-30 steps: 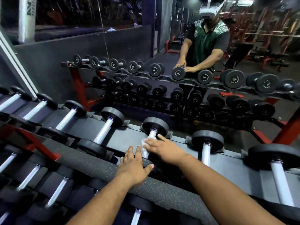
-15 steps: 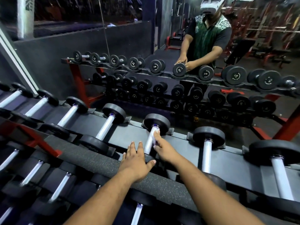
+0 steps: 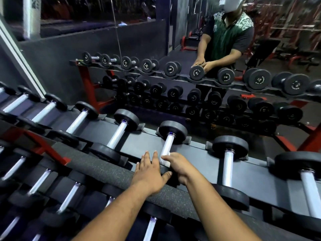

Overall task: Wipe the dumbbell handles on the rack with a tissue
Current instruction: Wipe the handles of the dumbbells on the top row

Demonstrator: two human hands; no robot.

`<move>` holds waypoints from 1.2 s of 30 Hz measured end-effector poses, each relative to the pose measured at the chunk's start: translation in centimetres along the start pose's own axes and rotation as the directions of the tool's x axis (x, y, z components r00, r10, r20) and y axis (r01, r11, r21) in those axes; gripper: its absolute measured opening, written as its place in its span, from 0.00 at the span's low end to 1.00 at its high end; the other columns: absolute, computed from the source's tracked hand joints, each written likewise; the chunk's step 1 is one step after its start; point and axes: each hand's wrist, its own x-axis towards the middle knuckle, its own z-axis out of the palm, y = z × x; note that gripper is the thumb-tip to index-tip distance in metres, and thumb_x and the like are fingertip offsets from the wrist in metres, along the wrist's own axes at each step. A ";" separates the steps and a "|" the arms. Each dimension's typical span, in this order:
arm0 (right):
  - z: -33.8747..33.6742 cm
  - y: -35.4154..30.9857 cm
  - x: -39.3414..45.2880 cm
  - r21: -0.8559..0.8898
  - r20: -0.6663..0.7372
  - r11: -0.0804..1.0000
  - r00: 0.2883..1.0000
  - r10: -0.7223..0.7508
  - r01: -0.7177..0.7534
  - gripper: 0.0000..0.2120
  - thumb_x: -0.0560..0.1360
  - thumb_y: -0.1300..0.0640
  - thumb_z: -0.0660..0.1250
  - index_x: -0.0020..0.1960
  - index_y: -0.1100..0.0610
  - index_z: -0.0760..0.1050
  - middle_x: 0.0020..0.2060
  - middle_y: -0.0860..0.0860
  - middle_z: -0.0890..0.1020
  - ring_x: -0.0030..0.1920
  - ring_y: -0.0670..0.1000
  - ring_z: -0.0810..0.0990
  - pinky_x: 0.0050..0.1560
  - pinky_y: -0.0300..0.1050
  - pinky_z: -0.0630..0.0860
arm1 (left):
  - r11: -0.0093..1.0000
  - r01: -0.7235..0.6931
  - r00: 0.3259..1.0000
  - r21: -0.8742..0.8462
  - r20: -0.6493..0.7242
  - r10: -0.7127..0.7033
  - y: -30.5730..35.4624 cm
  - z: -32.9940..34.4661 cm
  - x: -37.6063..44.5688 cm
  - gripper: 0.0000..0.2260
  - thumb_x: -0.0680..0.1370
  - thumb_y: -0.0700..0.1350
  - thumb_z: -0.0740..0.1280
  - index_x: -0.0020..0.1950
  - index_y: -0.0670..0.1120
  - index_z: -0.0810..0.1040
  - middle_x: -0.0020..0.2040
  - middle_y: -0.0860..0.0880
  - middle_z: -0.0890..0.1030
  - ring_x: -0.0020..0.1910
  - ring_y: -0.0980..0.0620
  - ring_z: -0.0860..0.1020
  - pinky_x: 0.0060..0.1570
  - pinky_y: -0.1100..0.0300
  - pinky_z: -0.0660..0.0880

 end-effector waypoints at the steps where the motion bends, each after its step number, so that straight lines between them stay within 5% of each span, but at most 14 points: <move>1: -0.2 -0.7 0.4 0.080 -0.029 0.997 0.999 0.023 -0.021 0.09 0.76 0.57 0.68 0.53 0.62 0.79 0.42 0.59 0.83 0.41 0.55 0.82 0.42 0.46 0.79 | 1.000 -0.004 1.000 0.000 0.002 0.004 0.0 0.0 0.0 0.43 0.80 0.67 0.57 0.82 0.49 0.35 0.82 0.42 0.35 0.81 0.44 0.38 0.79 0.47 0.41; 5: 0.2 -3.0 3.3 0.494 -0.142 0.869 0.985 0.102 -0.019 0.12 0.78 0.55 0.68 0.55 0.63 0.78 0.41 0.58 0.83 0.41 0.56 0.81 0.43 0.49 0.78 | 1.000 -0.001 1.000 0.007 -0.002 0.001 0.1 0.0 -0.1 0.43 0.80 0.67 0.57 0.82 0.49 0.35 0.82 0.42 0.35 0.81 0.43 0.38 0.79 0.47 0.41; 8: 1.1 -2.1 3.4 0.514 -0.080 0.856 0.991 0.109 -0.053 0.10 0.78 0.56 0.68 0.53 0.62 0.78 0.41 0.58 0.82 0.40 0.56 0.81 0.42 0.49 0.80 | 1.000 -0.001 1.000 0.007 -0.006 0.001 0.0 0.0 0.0 0.43 0.80 0.67 0.57 0.82 0.49 0.35 0.82 0.42 0.35 0.81 0.43 0.38 0.79 0.46 0.41; 12: 0.6 -1.1 2.6 0.235 -0.208 0.969 0.978 -0.024 0.074 0.05 0.76 0.66 0.64 0.47 0.60 0.79 0.37 0.58 0.81 0.38 0.55 0.80 0.40 0.44 0.76 | 0.999 -0.014 1.000 0.030 -0.010 0.014 -0.1 0.2 0.1 0.43 0.80 0.67 0.56 0.82 0.49 0.35 0.82 0.42 0.36 0.81 0.43 0.38 0.79 0.46 0.41; 14: 0.6 -1.0 1.9 -0.057 -0.306 0.972 0.923 -0.233 0.227 0.09 0.74 0.67 0.61 0.45 0.57 0.78 0.36 0.56 0.77 0.38 0.54 0.76 0.36 0.41 0.70 | 0.999 -0.020 1.000 0.039 -0.013 0.020 -0.2 0.2 0.2 0.43 0.80 0.67 0.56 0.82 0.48 0.35 0.82 0.41 0.36 0.81 0.43 0.38 0.79 0.46 0.41; 15: 0.7 -0.8 1.4 -0.266 -0.298 0.922 0.886 -0.355 0.280 0.12 0.75 0.66 0.60 0.51 0.57 0.79 0.40 0.55 0.79 0.41 0.56 0.78 0.38 0.42 0.70 | 0.999 -0.023 1.000 0.040 -0.015 0.024 -0.2 0.2 0.2 0.42 0.80 0.66 0.56 0.82 0.48 0.35 0.82 0.41 0.37 0.81 0.44 0.38 0.79 0.45 0.40; 17: 0.2 -0.1 0.7 -0.652 -0.148 0.704 0.863 -0.484 0.283 0.21 0.81 0.62 0.59 0.72 0.53 0.71 0.64 0.55 0.78 0.59 0.59 0.79 0.50 0.42 0.71 | 0.999 -0.022 1.000 0.033 -0.019 0.022 -0.2 0.2 0.1 0.42 0.81 0.65 0.57 0.82 0.48 0.35 0.82 0.41 0.37 0.81 0.44 0.38 0.80 0.45 0.40; 19: -1.0 0.0 0.1 -0.820 0.062 0.472 0.869 -0.490 0.325 0.25 0.83 0.60 0.56 0.79 0.49 0.60 0.79 0.51 0.61 0.74 0.56 0.67 0.64 0.42 0.68 | 0.999 -0.021 0.999 0.026 -0.026 0.022 -0.2 0.2 0.1 0.42 0.81 0.65 0.57 0.82 0.48 0.35 0.82 0.41 0.36 0.81 0.44 0.38 0.79 0.46 0.40; 22: -2.9 -0.6 -0.2 -0.934 0.343 -0.057 0.844 -0.412 0.352 0.28 0.81 0.60 0.53 0.81 0.51 0.55 0.81 0.49 0.52 0.80 0.52 0.53 0.77 0.53 0.58 | 0.999 -0.027 0.999 0.023 -0.024 0.027 -0.2 0.2 0.0 0.43 0.80 0.67 0.56 0.82 0.49 0.35 0.82 0.41 0.36 0.81 0.44 0.39 0.78 0.47 0.39; 24: -3.5 -1.4 0.2 -0.876 0.437 -0.399 0.794 -0.422 0.270 0.29 0.79 0.57 0.50 0.81 0.53 0.56 0.80 0.51 0.57 0.79 0.54 0.56 0.74 0.58 0.62 | 0.999 -0.029 0.999 0.024 -0.026 0.030 -0.1 0.2 -0.1 0.43 0.80 0.67 0.56 0.82 0.49 0.35 0.82 0.41 0.37 0.81 0.44 0.39 0.78 0.47 0.40; 27: -3.1 -2.9 1.6 -0.759 0.440 -0.642 0.811 -0.386 0.106 0.26 0.79 0.55 0.56 0.77 0.57 0.63 0.75 0.54 0.67 0.77 0.56 0.62 0.69 0.59 0.66 | 1.000 -0.025 0.999 0.018 -0.031 0.025 -0.1 0.1 -0.1 0.43 0.80 0.67 0.56 0.82 0.49 0.36 0.82 0.41 0.37 0.81 0.43 0.39 0.79 0.46 0.41; 32: -1.5 -4.0 2.5 -0.695 0.561 -0.650 0.797 -0.223 0.307 0.19 0.82 0.58 0.56 0.71 0.57 0.70 0.70 0.54 0.72 0.77 0.55 0.61 0.76 0.62 0.53 | 1.000 -0.028 0.999 0.010 -0.015 0.029 -0.1 -0.1 -0.2 0.43 0.80 0.67 0.56 0.82 0.49 0.35 0.82 0.41 0.36 0.81 0.43 0.39 0.80 0.45 0.41; 36: -3.3 -3.2 0.0 -0.629 0.740 -0.487 0.659 -0.137 0.605 0.25 0.80 0.59 0.60 0.76 0.54 0.67 0.77 0.51 0.65 0.79 0.51 0.58 0.77 0.53 0.49 | 0.999 -0.036 0.999 -0.014 -0.018 0.035 -0.3 0.2 -0.1 0.43 0.80 0.67 0.58 0.82 0.49 0.35 0.82 0.41 0.36 0.81 0.43 0.38 0.80 0.45 0.41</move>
